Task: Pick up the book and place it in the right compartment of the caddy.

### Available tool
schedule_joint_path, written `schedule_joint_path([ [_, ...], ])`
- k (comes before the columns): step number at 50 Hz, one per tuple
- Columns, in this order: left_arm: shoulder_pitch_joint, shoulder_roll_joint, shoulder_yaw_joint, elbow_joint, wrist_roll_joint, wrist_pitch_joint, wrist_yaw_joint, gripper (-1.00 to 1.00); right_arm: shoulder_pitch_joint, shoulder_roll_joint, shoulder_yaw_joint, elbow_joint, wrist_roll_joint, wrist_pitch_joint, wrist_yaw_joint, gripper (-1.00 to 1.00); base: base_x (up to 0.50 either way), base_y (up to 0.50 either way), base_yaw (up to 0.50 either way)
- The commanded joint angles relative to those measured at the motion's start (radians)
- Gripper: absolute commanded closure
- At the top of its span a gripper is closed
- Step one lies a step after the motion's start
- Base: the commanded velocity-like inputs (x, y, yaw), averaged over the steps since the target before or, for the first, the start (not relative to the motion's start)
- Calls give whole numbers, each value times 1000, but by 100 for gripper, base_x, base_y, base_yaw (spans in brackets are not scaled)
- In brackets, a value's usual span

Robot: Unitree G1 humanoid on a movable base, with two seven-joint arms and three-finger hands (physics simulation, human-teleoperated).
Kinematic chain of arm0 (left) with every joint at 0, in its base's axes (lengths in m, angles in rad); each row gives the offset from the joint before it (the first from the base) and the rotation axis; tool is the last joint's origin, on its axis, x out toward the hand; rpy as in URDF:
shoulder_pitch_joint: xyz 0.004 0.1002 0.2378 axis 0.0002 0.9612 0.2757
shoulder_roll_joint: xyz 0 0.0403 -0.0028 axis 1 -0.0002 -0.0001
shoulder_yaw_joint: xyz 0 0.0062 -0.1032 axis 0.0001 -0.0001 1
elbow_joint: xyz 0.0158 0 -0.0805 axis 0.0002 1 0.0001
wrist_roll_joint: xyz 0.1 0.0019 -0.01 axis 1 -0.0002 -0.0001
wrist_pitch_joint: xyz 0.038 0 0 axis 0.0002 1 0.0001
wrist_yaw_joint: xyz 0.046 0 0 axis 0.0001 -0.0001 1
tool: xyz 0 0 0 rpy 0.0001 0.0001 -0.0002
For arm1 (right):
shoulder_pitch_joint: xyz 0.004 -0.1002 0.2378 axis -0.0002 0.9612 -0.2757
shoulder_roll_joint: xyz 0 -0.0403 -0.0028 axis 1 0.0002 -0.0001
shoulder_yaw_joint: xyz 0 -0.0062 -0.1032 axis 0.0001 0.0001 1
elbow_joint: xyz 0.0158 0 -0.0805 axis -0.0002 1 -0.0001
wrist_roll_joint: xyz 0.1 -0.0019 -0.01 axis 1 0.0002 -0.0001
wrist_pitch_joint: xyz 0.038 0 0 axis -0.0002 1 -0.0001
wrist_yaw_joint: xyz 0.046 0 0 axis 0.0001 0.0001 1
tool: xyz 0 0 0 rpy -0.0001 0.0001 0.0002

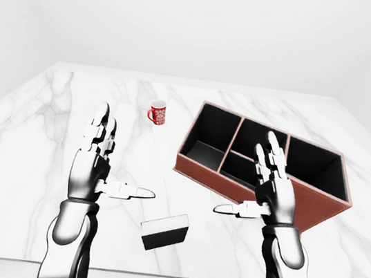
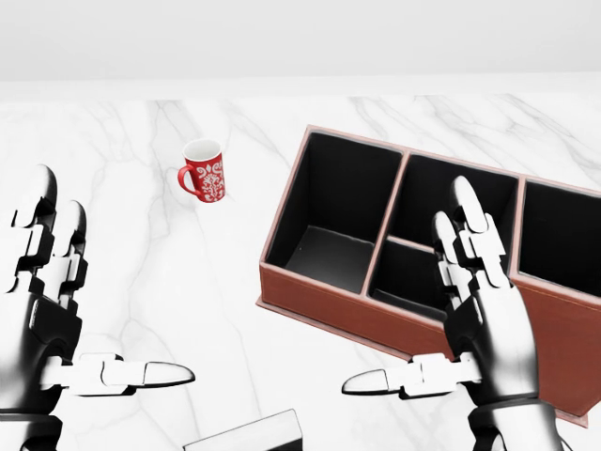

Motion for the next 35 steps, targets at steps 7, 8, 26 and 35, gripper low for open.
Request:
schedule_joint_path([
  [7, 0, 2, -1, -1, 4, 0, -4, -100, -3, -1, -2, -1, 3, 0, 2, -100, 0, 0, 0],
  [8, 0, 3, -1, -1, 6, 0, -5, -100, -3, -2, -2, 0, 1, 0, 2, -100, 0, 0, 0],
  [26, -15, 9, 13, 16, 14, 0, -16, -100, -28, -10, 1, 30, -46, 0, 19, -100, 0, 0, 0],
  [35, -14, 8, 12, 10, 15, 0, -16, -100, -19, -5, 5, 36, -43, 0, 23, -100, 0, 0, 0],
])
